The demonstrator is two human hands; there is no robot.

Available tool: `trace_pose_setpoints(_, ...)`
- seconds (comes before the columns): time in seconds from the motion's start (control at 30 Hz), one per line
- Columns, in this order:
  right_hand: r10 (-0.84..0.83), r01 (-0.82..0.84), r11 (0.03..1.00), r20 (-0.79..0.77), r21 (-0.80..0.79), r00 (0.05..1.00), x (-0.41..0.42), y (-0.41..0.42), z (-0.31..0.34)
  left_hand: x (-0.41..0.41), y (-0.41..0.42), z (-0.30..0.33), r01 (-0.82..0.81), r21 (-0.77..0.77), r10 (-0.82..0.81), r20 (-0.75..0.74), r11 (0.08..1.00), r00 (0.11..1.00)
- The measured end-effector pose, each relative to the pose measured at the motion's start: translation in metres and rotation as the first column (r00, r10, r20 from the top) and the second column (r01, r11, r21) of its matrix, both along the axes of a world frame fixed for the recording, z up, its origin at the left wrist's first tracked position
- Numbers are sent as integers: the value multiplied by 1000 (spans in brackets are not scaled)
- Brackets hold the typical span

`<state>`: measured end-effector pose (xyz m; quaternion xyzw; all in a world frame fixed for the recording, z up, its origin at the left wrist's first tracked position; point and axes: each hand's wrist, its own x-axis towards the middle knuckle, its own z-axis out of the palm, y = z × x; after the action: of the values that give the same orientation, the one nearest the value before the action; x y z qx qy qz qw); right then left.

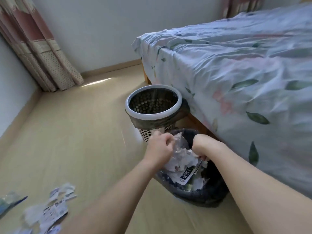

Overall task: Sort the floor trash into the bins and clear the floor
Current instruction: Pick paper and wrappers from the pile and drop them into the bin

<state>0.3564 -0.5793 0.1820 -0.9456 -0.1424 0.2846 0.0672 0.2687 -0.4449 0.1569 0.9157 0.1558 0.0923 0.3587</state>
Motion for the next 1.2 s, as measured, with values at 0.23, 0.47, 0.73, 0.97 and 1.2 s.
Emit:
trace_pose_setpoints(0.23,29,-23,998,-116,53,993,7,-8,-40,29,-40,-66,549,278,-185,-745,788,641)
trace_pose_setpoints(0.47,16,-16,1000,33,6,999,22,11,-22,29,7,-3,328,344,-162,-431,880,888)
trace_pose_setpoints(0.73,294,-368,869,253,330,922,-63,167,-6,-91,176,20,-114,331,214,-284,937,935)
trace_pose_setpoints(0.97,536,-521,755,83,399,840,-188,338,-78,-258,331,-37,-399,278,486,-468,874,738)
trace_pose_setpoints(1.2,511,-499,786,71,364,857,-237,411,-197,-327,421,-130,-500,197,520,-531,843,668)
